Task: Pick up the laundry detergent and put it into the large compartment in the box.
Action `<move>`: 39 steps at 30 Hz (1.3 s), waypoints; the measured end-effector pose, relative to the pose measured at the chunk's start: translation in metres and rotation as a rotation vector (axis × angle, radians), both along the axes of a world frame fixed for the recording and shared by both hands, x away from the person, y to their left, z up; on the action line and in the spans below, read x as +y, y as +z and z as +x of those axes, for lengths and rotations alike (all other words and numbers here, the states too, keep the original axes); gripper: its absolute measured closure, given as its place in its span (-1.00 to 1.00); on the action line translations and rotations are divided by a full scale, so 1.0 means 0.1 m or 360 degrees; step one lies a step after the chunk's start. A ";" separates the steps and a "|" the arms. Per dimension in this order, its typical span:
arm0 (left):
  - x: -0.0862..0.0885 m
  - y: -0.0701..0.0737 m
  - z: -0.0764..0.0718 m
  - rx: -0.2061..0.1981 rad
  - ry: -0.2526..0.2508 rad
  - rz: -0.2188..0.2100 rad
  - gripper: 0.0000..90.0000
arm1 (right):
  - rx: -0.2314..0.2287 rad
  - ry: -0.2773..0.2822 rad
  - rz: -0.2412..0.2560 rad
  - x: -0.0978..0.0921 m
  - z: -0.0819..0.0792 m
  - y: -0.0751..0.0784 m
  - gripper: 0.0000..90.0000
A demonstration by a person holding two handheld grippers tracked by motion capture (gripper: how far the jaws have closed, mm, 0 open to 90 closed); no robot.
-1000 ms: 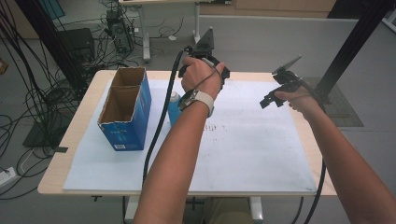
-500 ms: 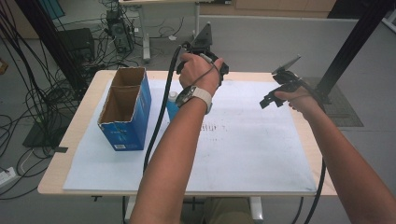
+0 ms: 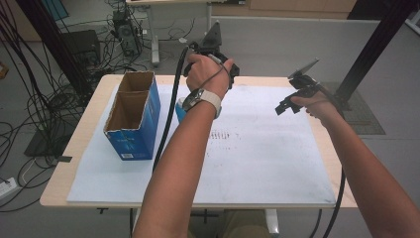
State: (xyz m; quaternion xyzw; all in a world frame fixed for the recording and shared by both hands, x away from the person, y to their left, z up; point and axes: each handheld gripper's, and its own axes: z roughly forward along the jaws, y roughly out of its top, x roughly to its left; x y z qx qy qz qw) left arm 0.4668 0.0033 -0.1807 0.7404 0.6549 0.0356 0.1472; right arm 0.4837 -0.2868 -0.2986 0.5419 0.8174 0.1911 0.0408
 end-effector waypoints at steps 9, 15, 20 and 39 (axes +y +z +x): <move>0.09 0.03 0.01 -0.0008 0.0011 0.0002 -0.76 | 0.0001 0.0001 -0.0002 0.00 0.00 0.00 -0.81; 0.11 0.04 0.01 -0.0008 0.0019 0.0002 -0.76 | 0.0003 0.0000 -0.0002 0.00 0.00 0.00 -0.81; 0.16 0.04 0.03 -0.0009 0.0028 0.0001 -0.76 | 0.0005 0.0001 -0.0001 0.00 0.00 0.00 -0.81; 0.35 0.03 0.05 -0.0003 0.0085 0.0015 -0.76 | 0.0004 -0.0005 0.0000 -0.01 -0.01 0.01 -0.81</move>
